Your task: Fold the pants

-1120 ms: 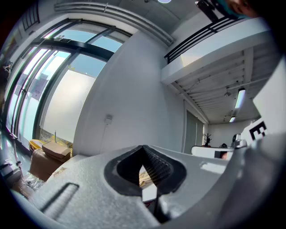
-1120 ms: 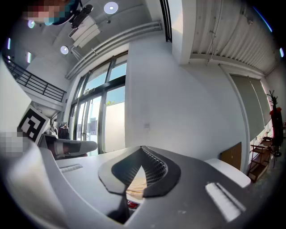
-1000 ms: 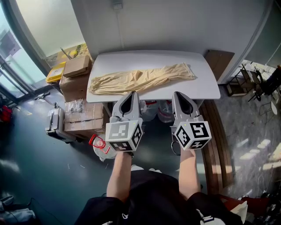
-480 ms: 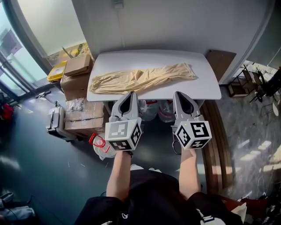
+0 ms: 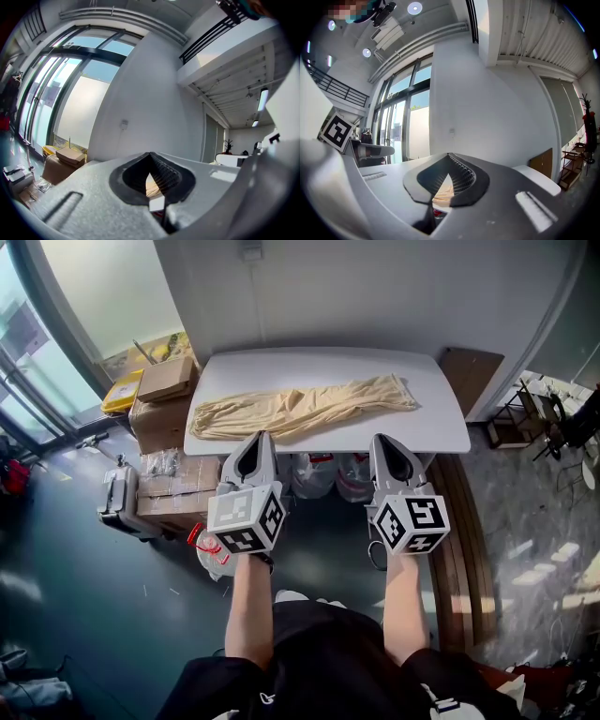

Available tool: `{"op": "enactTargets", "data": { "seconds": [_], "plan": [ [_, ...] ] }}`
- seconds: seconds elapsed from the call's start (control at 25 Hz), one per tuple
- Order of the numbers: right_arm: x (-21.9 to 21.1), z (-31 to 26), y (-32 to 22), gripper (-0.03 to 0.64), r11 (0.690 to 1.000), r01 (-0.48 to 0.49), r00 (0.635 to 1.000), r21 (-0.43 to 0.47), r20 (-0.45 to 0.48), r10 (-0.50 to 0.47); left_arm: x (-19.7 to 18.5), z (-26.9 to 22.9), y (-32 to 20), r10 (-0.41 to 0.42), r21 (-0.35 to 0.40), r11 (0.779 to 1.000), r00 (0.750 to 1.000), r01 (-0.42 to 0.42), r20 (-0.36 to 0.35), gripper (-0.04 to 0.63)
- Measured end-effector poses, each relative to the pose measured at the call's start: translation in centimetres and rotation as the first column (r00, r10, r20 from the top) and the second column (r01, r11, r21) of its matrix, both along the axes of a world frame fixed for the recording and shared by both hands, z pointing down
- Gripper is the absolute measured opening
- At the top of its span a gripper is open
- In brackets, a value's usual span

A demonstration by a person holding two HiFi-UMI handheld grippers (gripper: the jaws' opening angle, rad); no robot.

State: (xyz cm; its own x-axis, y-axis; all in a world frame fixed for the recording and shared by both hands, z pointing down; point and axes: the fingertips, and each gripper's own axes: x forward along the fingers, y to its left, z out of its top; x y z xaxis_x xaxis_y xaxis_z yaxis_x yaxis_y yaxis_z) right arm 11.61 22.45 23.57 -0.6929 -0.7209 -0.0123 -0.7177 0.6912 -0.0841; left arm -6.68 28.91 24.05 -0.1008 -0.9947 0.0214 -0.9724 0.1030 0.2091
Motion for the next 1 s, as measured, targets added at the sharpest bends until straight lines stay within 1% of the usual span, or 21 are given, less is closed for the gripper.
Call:
{"op": "enactTargets", "data": {
  "seconds": [0.12,0.32,0.44,0.6,0.8,0.88,1.0],
  "plan": [
    [0.5,0.5,0.1,0.005,1.0,0.003,1.0,-0.002,-0.015,-0.003,0.5,0.3,0.4,-0.01,0.005,1.0,1.0,0.01,-0.001,0.003],
    [1.5,1.4,1.1,0.005,0.999,0.03,0.999,0.01,-0.04,-0.03,2.5,0.4,1.0,-0.004,0.039,0.999,1.0,0.003,0.017,0.003],
    [1.9,1.7,1.1,0.005,0.999,0.036,0.998,0.022,-0.055,-0.035,3.3,0.4,0.5,0.008,0.041,0.999,1.0,-0.009,0.027,0.003],
    [2.9,2.2,0.3,0.005,1.0,0.021,0.998,0.02,-0.06,-0.019,4.0,0.5,-0.4,0.021,0.039,0.999,0.999,-0.022,0.031,0.003],
    [2.6,3.2,-1.9,0.005,1.0,-0.007,0.999,0.003,-0.046,0.007,2.8,0.8,-2.1,0.023,0.034,0.999,0.999,-0.024,0.034,0.003],
    [2.0,3.5,-3.1,0.005,1.0,-0.015,0.999,0.013,-0.037,0.015,2.3,1.1,-3.3,0.032,0.036,0.999,0.999,-0.034,0.036,0.003],
    [0.4,3.6,-5.2,0.005,0.999,-0.005,0.998,0.036,-0.06,0.007,0.9,2.2,-5.6,0.034,0.019,0.999,0.999,-0.034,0.026,0.003]
  ]
}}
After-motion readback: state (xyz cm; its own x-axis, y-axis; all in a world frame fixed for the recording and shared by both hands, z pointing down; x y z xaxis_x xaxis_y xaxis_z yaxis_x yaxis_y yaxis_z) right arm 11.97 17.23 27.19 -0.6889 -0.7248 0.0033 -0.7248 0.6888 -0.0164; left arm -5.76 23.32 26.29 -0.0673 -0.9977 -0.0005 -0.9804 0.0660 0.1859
